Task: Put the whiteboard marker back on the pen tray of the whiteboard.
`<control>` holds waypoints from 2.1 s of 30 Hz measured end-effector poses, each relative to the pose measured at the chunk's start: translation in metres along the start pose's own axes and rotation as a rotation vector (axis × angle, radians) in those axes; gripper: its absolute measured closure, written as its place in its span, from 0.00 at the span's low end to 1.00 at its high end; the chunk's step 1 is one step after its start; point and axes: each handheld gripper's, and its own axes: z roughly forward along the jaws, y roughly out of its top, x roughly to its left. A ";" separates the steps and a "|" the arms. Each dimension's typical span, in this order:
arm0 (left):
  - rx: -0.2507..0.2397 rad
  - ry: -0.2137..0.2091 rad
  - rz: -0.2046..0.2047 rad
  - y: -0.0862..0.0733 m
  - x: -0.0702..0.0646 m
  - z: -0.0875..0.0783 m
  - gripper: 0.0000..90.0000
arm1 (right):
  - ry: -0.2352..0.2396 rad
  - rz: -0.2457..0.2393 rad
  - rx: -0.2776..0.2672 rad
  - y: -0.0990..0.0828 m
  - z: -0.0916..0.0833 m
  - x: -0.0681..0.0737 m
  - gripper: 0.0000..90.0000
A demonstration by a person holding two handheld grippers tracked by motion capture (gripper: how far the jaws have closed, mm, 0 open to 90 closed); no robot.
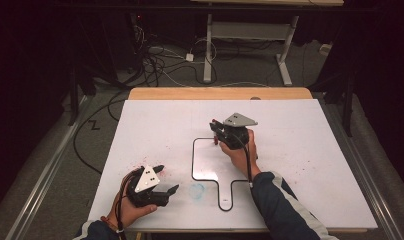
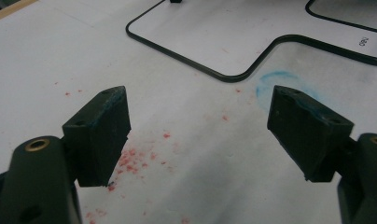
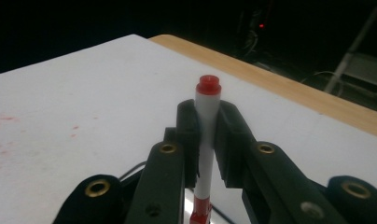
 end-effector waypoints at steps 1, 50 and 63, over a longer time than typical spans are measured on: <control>0.000 -0.002 -0.002 0.000 0.000 0.000 0.22 | 0.020 -0.008 0.011 0.001 -0.001 0.002 0.91; 0.051 0.011 0.025 0.000 -0.001 0.011 0.22 | 0.007 0.047 0.031 -0.009 -0.158 -0.055 0.90; 0.066 0.011 0.030 -0.003 -0.004 0.007 0.22 | 0.191 0.169 0.292 -0.022 -0.147 -0.064 0.90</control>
